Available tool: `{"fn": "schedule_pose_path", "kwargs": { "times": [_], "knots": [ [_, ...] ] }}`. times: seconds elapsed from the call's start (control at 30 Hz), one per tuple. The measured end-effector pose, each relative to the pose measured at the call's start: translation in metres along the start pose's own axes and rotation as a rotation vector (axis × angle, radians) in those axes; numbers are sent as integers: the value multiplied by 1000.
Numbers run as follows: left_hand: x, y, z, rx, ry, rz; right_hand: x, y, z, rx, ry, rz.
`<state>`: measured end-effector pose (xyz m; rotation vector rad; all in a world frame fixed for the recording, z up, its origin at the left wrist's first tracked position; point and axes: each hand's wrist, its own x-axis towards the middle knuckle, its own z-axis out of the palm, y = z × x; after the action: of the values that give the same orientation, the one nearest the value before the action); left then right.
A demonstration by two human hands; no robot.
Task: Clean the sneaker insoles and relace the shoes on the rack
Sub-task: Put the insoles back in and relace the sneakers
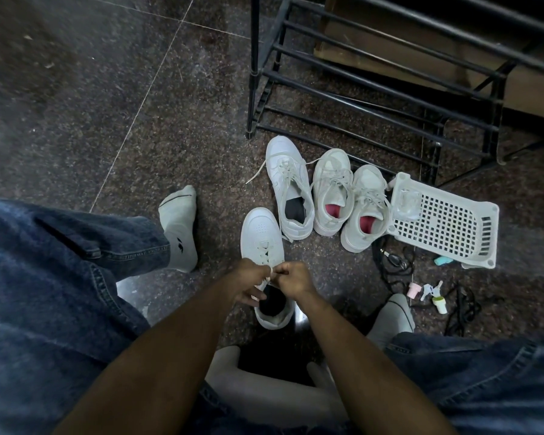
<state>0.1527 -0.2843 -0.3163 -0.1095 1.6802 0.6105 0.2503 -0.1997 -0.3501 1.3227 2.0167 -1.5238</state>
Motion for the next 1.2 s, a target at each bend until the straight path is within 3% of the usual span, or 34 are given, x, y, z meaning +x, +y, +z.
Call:
{"fn": "schedule_pose_path", "kwargs": {
  "times": [0.23, 0.57, 0.77, 0.93, 1.07, 1.2],
  "knots": [
    [0, 2, -2, 249, 62, 126, -1, 5, -5, 41, -39, -10],
    [-8, 4, 1, 41, 91, -7, -7, 8, -8, -100, 42, -25],
    [-3, -4, -11, 1, 172, -28, -28, -11, -50, -739, 108, -125],
    [-5, -7, -11, -56, 183, -37, -29, -7, -46, -920, 69, -88],
    [9, -18, -10, -22, 239, 37, -27, -6, -38, -880, 74, -33],
    [7, -21, 0, 44, 242, 199, -25, -3, -42, -619, -43, 17]
  ]
}}
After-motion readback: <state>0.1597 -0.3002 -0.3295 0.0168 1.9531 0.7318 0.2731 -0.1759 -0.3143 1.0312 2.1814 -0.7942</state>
